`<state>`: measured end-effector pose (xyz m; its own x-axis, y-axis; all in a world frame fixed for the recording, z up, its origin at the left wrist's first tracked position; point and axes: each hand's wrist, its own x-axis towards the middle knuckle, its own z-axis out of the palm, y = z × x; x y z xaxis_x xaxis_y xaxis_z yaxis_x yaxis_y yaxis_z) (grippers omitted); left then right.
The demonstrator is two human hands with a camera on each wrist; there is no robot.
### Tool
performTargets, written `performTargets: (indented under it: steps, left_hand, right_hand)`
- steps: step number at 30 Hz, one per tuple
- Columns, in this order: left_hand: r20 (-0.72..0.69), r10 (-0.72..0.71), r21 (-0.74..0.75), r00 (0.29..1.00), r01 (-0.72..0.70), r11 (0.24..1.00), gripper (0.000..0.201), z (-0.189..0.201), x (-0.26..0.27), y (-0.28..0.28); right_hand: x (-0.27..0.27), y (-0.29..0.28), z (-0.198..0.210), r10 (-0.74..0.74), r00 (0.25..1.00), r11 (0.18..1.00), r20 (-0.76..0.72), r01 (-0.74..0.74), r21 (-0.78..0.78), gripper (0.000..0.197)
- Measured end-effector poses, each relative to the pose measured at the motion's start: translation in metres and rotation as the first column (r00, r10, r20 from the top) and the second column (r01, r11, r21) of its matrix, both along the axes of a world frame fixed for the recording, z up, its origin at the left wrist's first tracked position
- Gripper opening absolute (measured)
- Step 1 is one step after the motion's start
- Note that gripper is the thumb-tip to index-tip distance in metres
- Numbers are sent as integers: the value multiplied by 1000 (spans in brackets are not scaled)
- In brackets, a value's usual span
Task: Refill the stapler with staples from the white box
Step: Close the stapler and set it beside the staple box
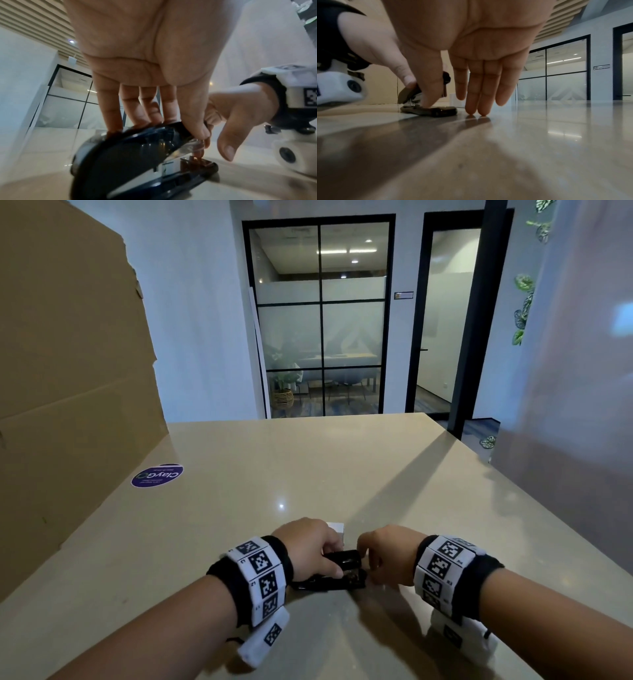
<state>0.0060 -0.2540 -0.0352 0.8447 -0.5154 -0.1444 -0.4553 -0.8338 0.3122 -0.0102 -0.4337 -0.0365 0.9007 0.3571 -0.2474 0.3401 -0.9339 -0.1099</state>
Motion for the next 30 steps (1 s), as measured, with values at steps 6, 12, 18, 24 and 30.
performTargets:
  steps: [6,12,18,24,30]
  left_hand:
    - [27,-19,131,999,15,991,27,-1,0,-8]
    - [65,-53,149,996,43,988,23,-3,-3,-6]
    - [22,-72,50,997,71,996,27,-2,-2,4]
    - [82,10,39,997,-13,999,31,12,23,15]
    - [78,28,230,997,-45,972,45,8,50,15]
  right_hand:
    - [-4,1,-2,39,999,999,20,-39,33,39]
    - [-4,2,-1,41,998,999,39,-42,28,33]
    - [-4,1,2,51,997,997,66,-54,47,36]
    - [-6,2,4,74,994,996,76,-78,43,34]
    - [-8,12,2,152,976,985,153,-163,62,36]
